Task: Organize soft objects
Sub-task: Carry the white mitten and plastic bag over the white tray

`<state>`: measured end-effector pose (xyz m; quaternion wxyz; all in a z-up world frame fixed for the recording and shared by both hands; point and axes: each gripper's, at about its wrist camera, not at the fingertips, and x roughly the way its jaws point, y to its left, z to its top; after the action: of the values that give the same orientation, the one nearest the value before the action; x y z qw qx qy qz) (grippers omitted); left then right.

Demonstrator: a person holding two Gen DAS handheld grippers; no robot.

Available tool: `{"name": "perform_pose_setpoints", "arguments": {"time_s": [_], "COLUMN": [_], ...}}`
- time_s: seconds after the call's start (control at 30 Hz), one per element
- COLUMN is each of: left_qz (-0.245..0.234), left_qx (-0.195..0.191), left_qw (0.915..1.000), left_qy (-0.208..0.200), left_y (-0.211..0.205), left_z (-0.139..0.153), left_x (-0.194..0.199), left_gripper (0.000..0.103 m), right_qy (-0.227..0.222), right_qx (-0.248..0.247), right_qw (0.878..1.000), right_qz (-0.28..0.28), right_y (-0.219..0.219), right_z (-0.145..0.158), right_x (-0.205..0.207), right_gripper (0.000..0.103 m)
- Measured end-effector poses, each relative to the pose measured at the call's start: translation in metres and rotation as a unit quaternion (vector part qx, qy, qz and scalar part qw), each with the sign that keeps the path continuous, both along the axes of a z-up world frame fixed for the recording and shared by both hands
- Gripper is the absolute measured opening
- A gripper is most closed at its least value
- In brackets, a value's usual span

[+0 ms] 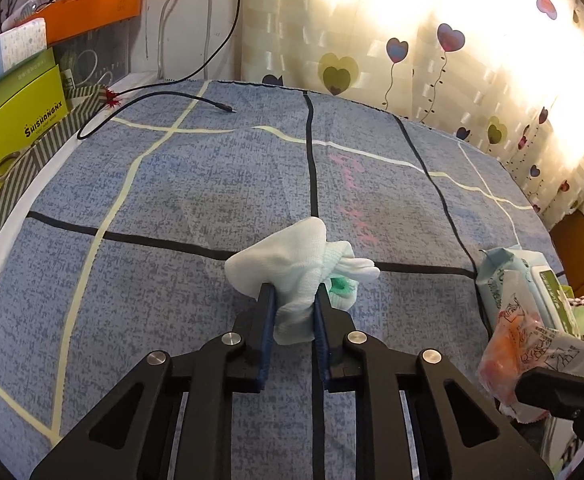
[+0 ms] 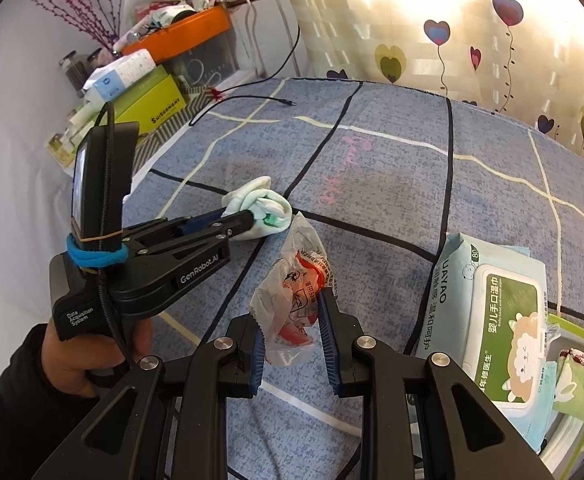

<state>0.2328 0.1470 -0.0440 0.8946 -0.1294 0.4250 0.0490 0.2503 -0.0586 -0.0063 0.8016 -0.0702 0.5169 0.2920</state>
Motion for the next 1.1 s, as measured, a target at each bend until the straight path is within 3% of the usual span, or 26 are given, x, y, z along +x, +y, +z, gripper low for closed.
{"name": "perform_pose_setpoints", "arguments": {"time_s": [0.43, 1.1], "left_qz": [0.000, -0.048], "left_qx": [0.000, -0.006], "left_qw": [0.9988, 0.9922], "left_qy": [-0.049, -0.114], "left_y": [-0.021, -0.104], "left_z": [0.050, 0.101], "left_x": [-0.063, -0.147], "left_gripper": [0.018, 0.018], "right_qy": [-0.038, -0.104], "right_qx": [0.040, 0.090], "right_qw": [0.998, 0.990], "right_qz": [0.001, -0.023], "right_y": [-0.021, -0.095], "right_z": [0.032, 0.076], "right_x": [-0.034, -0.122], "right_gripper": [0.023, 0.023]}}
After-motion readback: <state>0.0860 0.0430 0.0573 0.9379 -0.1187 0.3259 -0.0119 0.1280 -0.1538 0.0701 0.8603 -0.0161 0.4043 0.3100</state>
